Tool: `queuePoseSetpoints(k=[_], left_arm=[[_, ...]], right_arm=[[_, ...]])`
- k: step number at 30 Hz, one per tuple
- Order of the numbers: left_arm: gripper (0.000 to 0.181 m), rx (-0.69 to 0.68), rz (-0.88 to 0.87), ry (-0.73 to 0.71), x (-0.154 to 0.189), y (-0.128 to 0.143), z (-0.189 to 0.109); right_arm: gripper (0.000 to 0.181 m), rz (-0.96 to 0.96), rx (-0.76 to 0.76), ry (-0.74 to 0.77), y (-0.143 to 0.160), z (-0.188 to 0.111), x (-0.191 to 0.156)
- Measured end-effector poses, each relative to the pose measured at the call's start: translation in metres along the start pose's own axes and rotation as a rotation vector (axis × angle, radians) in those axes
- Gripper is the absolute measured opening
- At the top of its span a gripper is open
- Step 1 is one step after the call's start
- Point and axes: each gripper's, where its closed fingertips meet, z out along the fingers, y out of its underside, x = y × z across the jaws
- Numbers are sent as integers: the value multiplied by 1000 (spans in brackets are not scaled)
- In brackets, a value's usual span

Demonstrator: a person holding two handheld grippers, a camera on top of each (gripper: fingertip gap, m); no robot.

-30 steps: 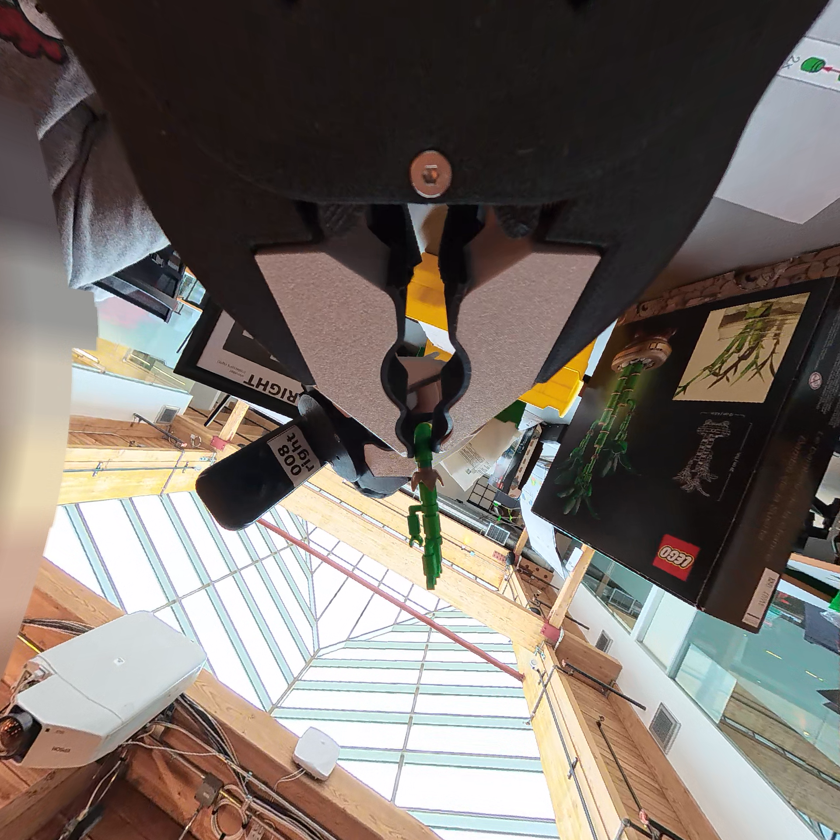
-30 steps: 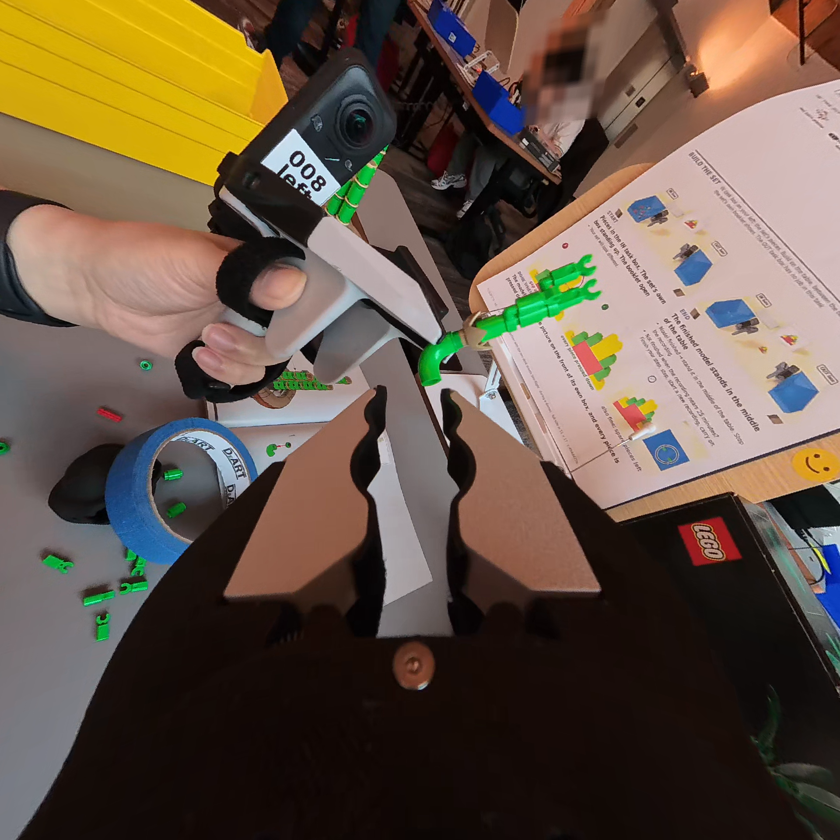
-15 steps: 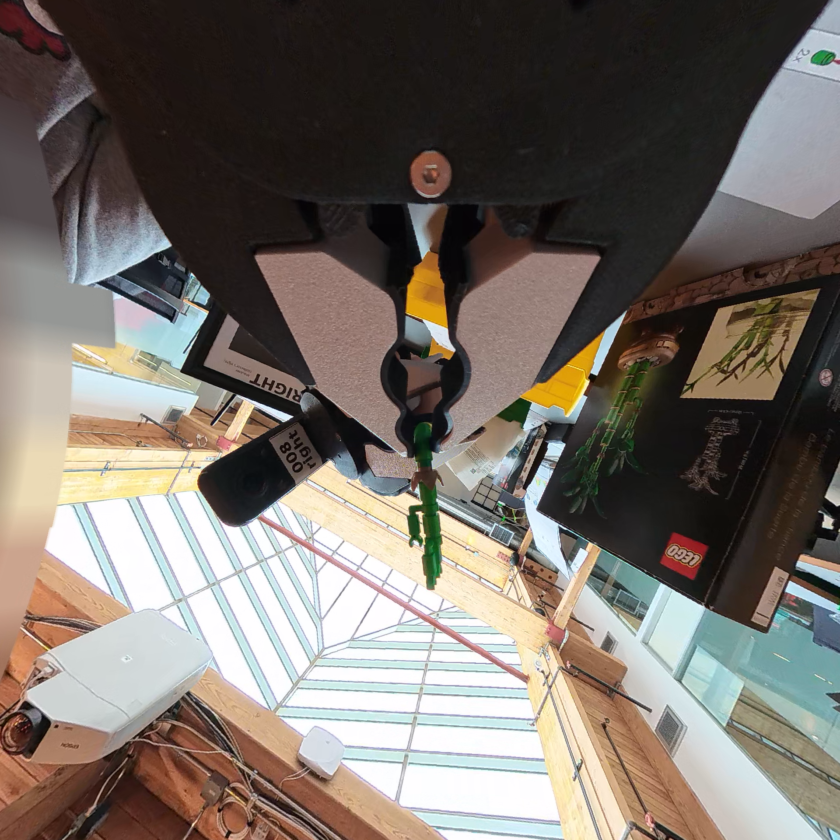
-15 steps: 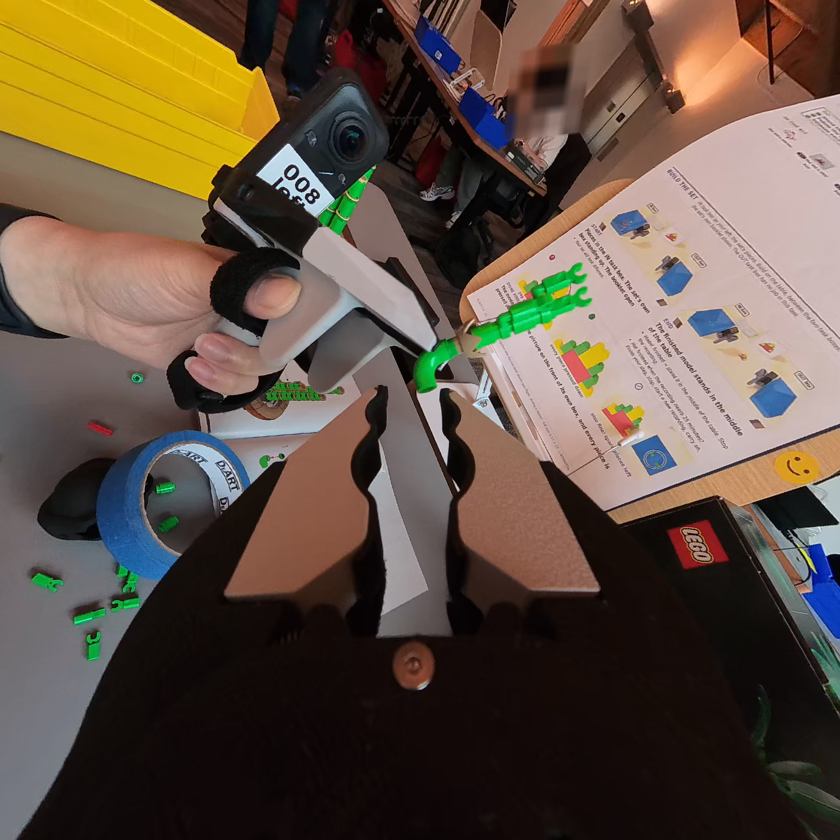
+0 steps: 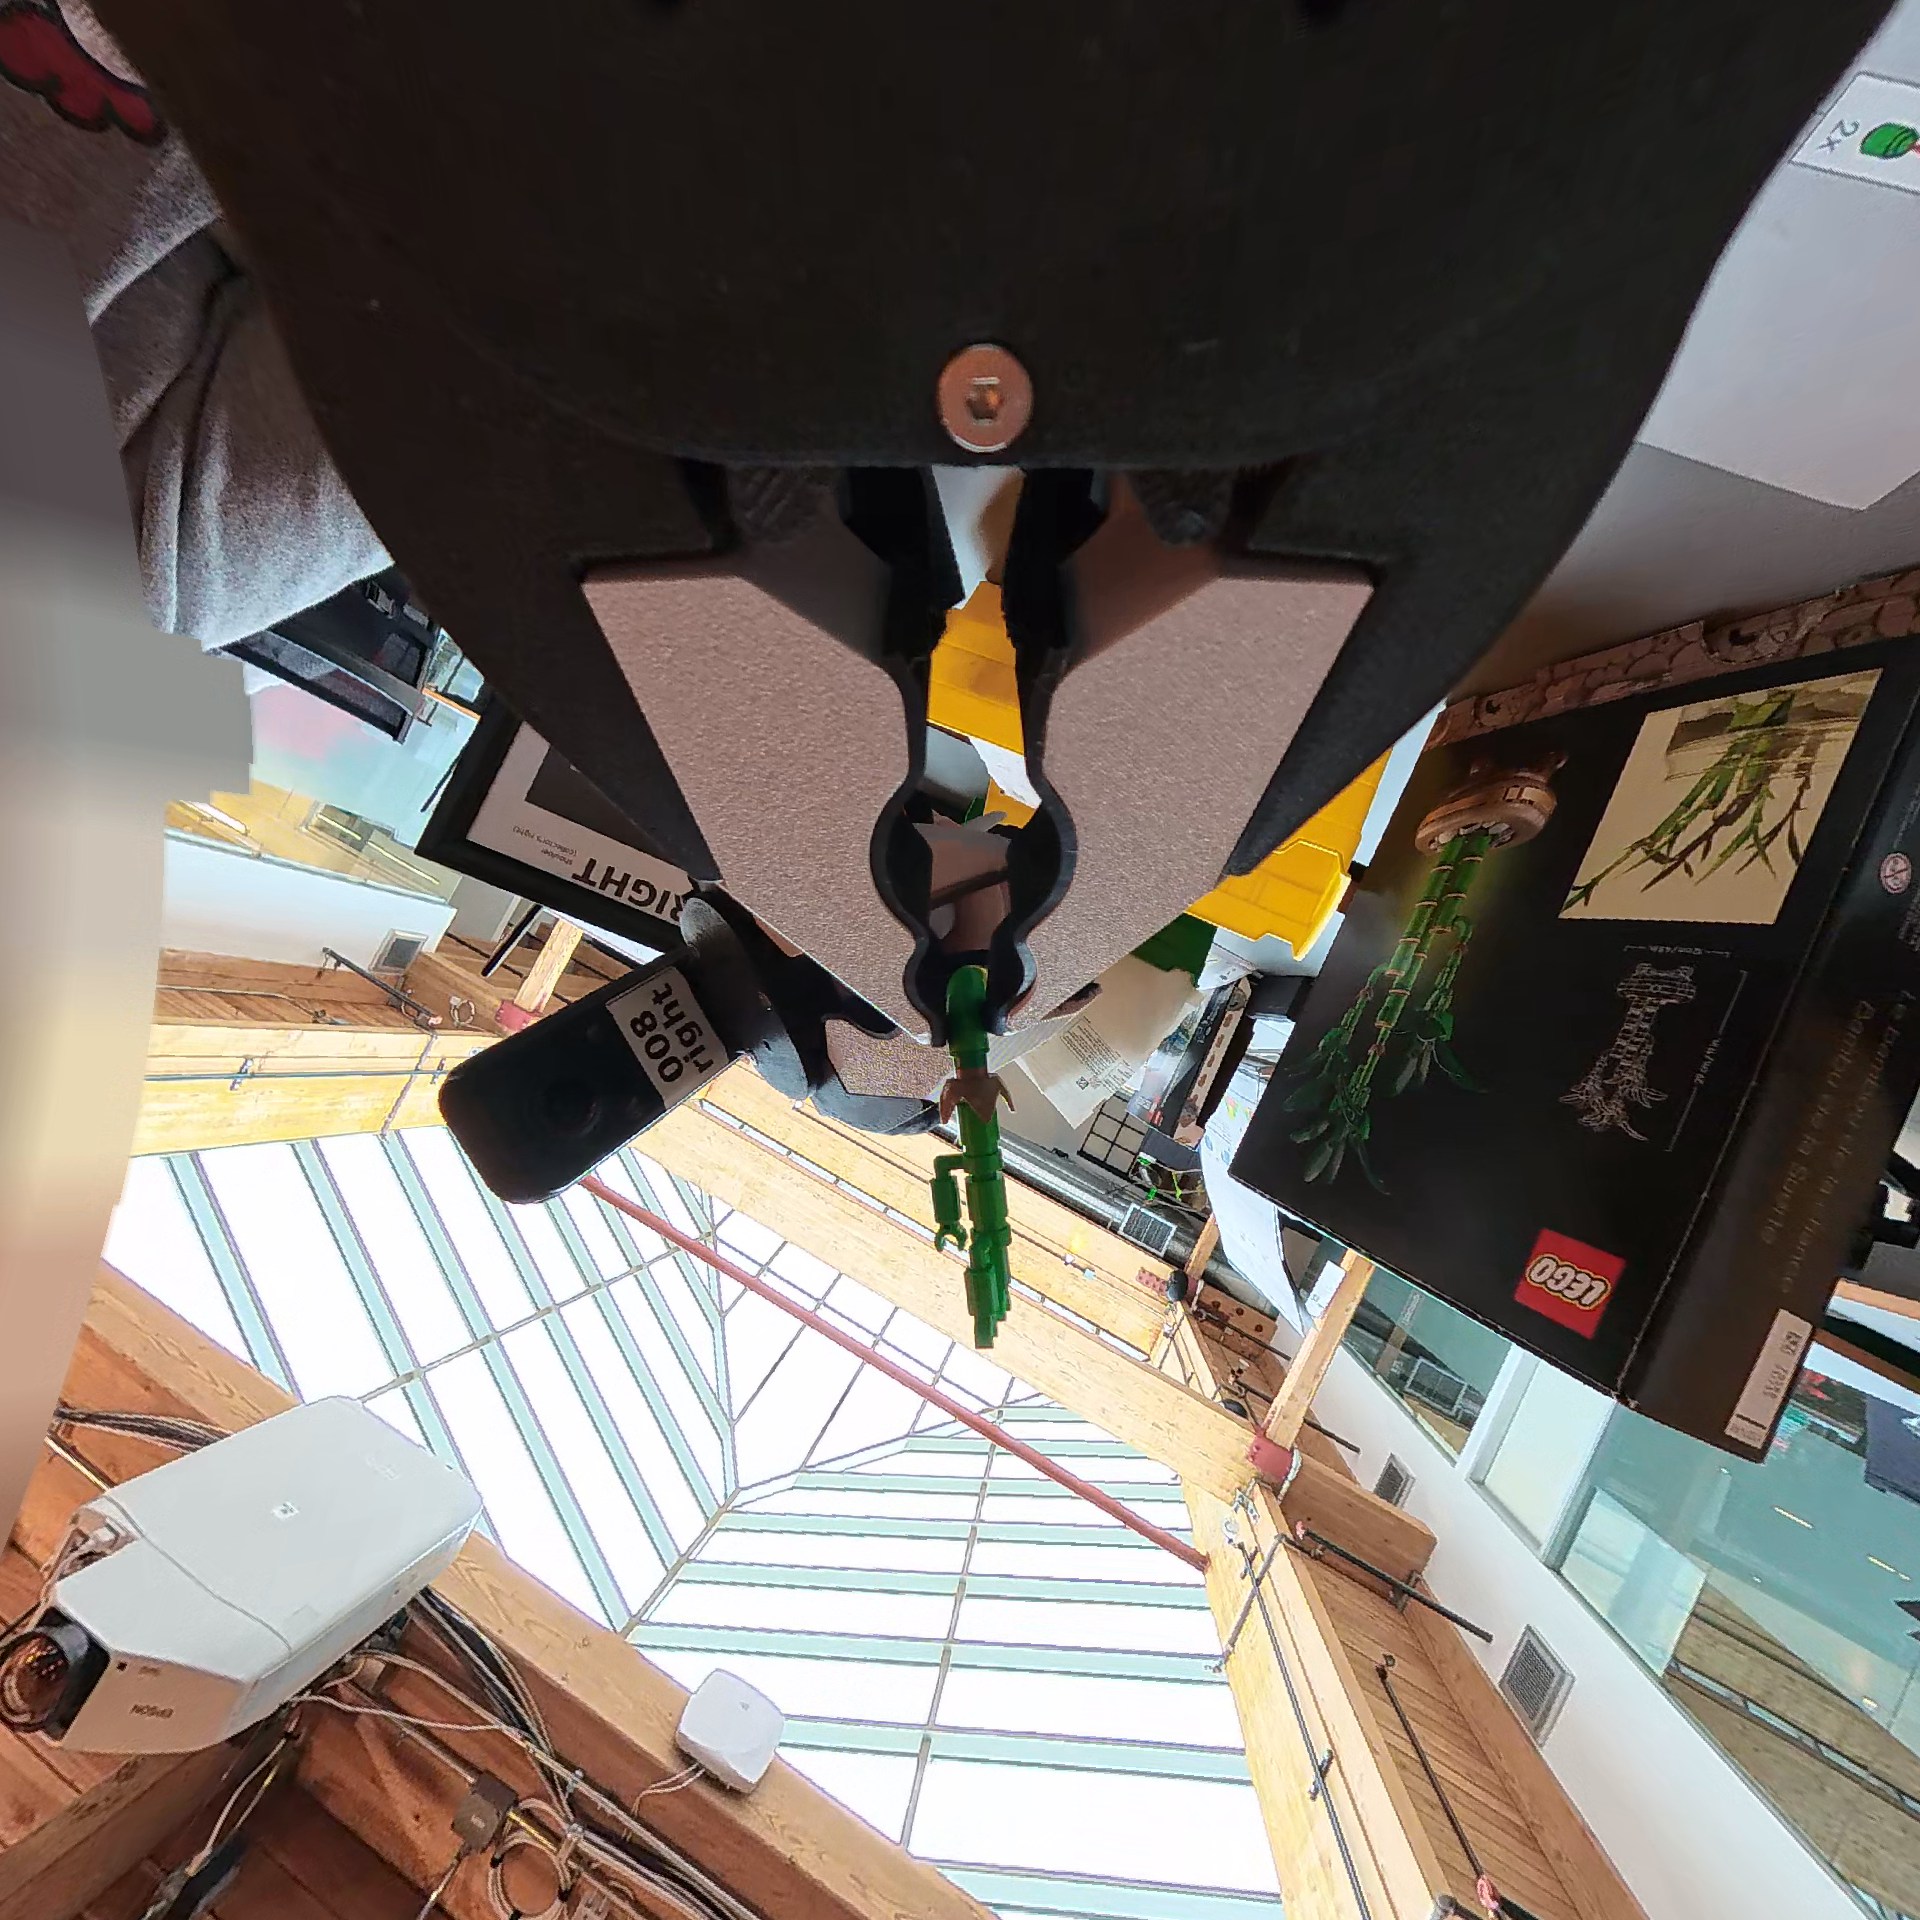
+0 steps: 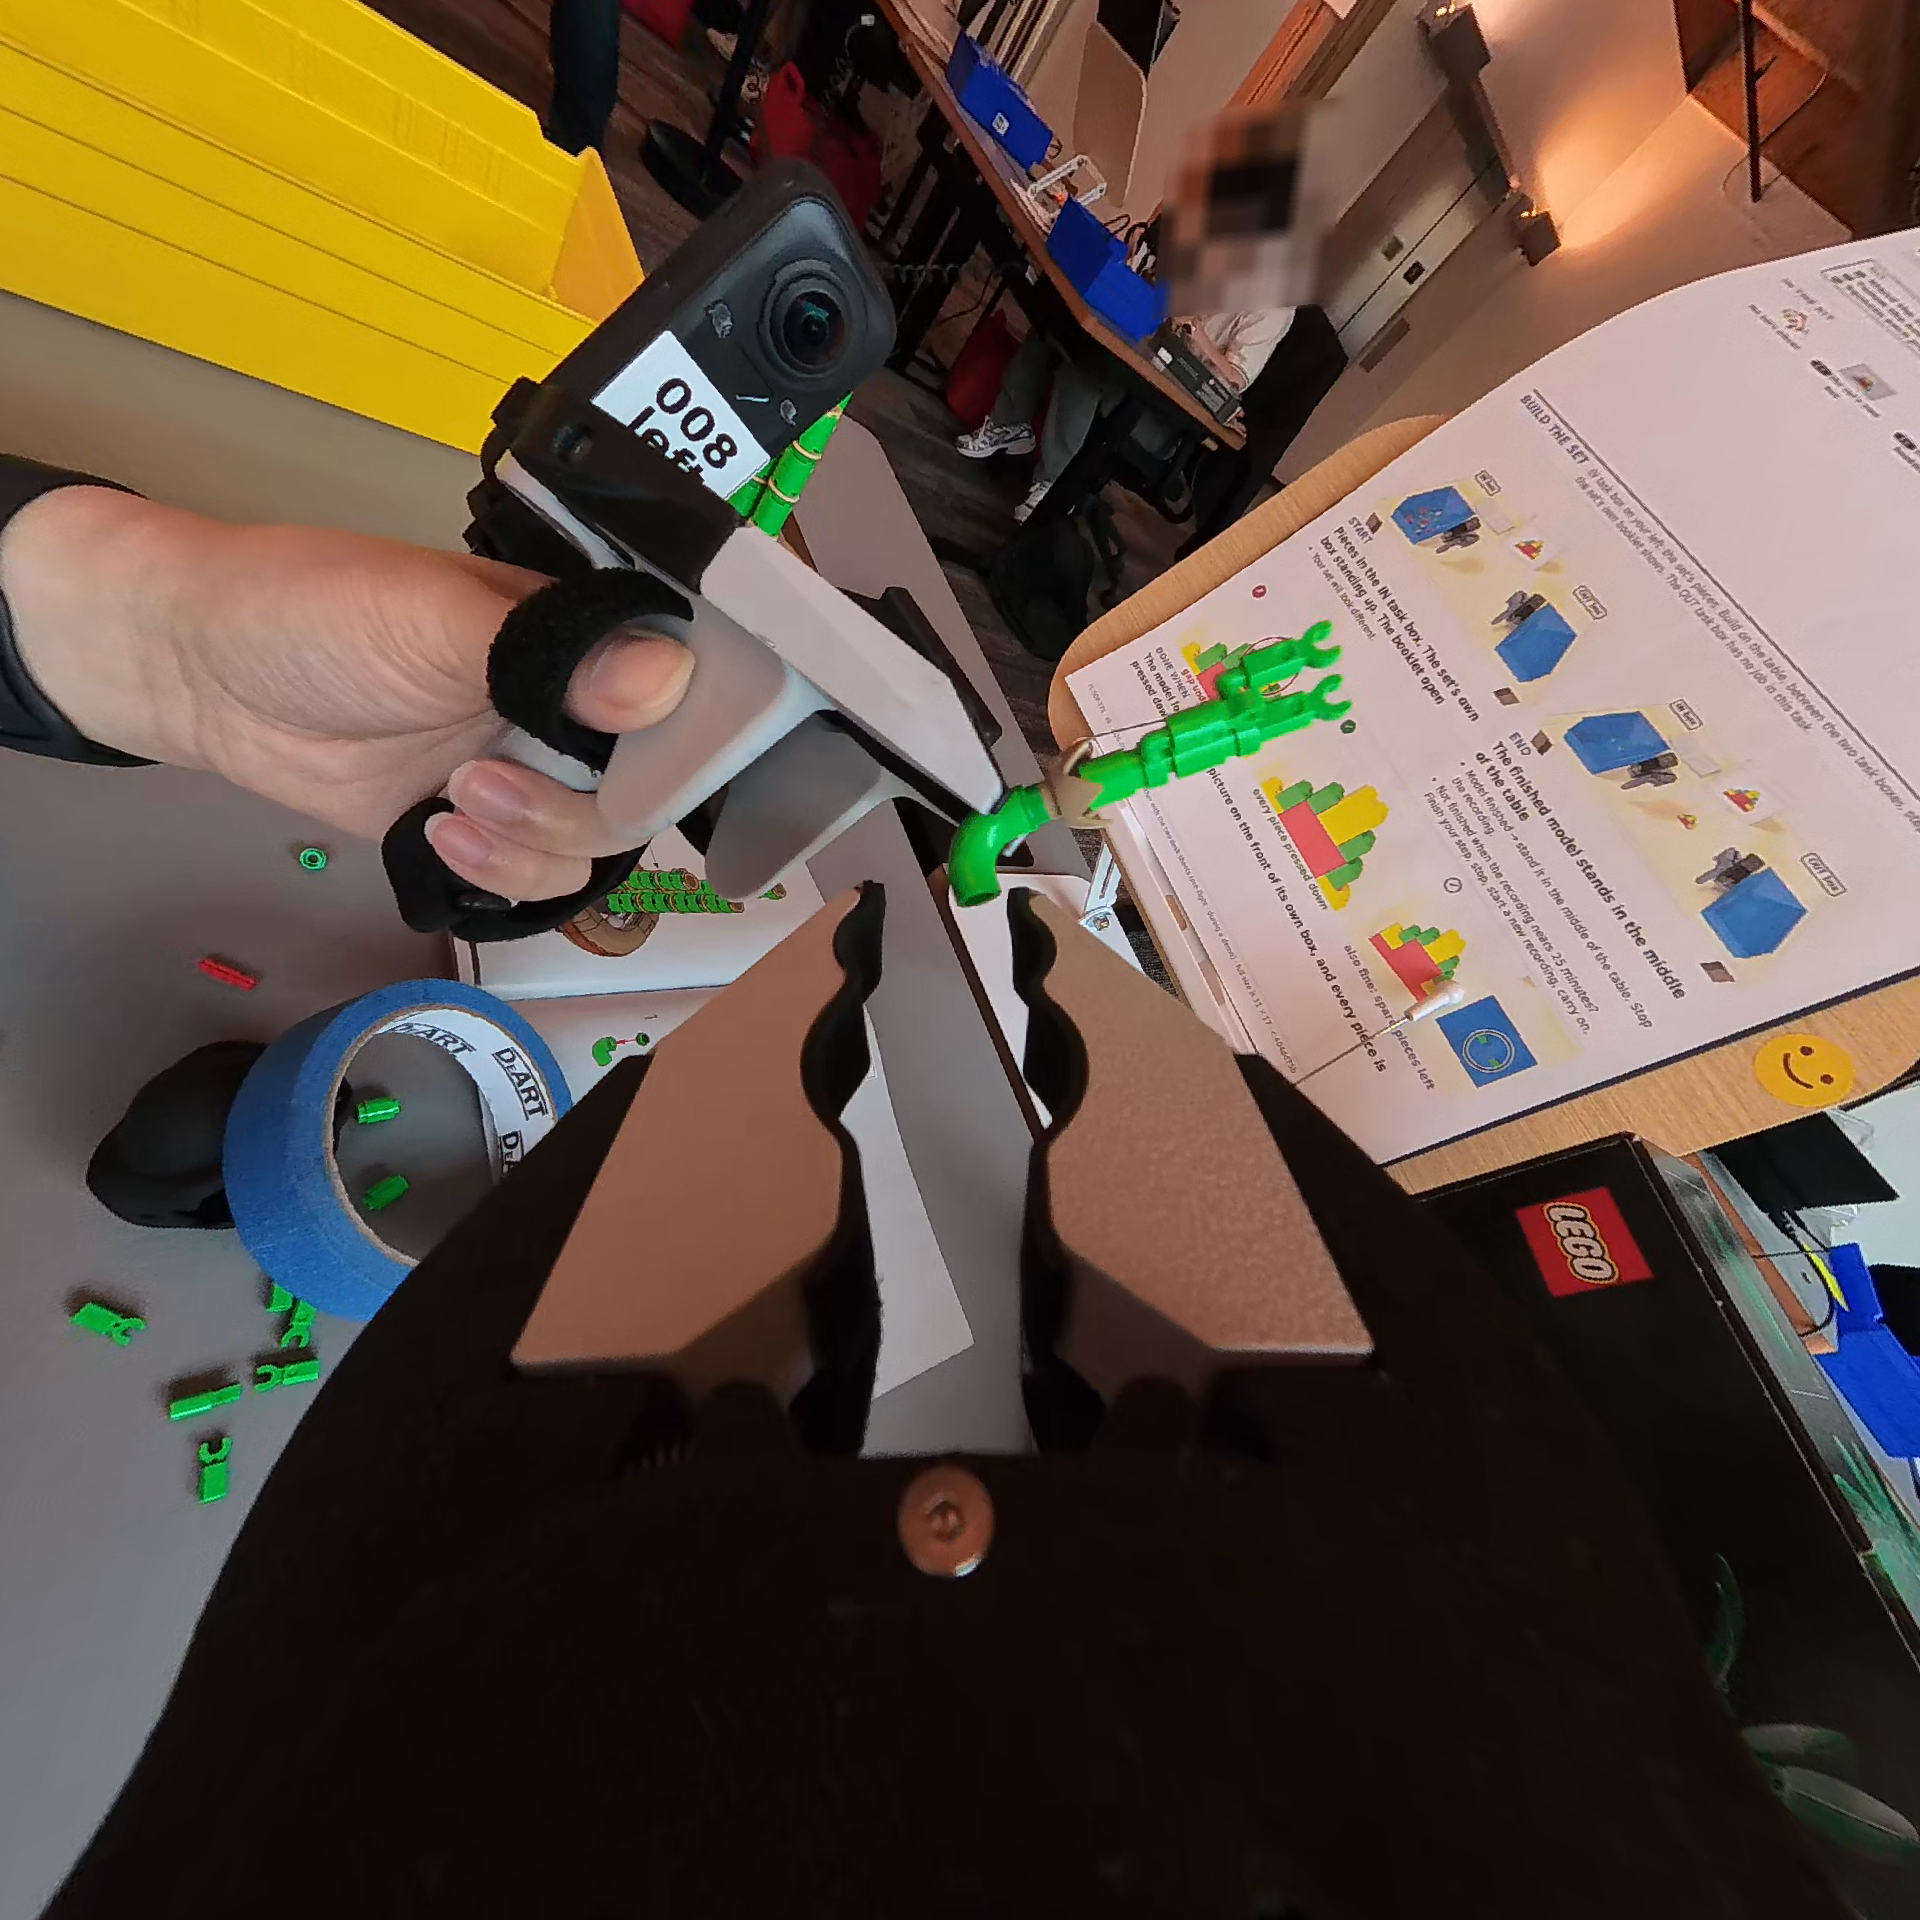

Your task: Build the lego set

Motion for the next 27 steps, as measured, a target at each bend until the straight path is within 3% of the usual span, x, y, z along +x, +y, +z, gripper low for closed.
queuePoseSetpoints(k=[9, 14, 27], left_arm=[[5, -22, 44, -54, -5, 7, 3], [5, -2, 37, -87, -8, 5, 3], [4, -19, 35, 7, 19, 10, 16]], right_arm=[[22, -25, -27, 12, -1, -5, 1], [25, -39, -89, 43, -4, -31, 6], [25, -110, -166, 200, -13, -59, 0]])
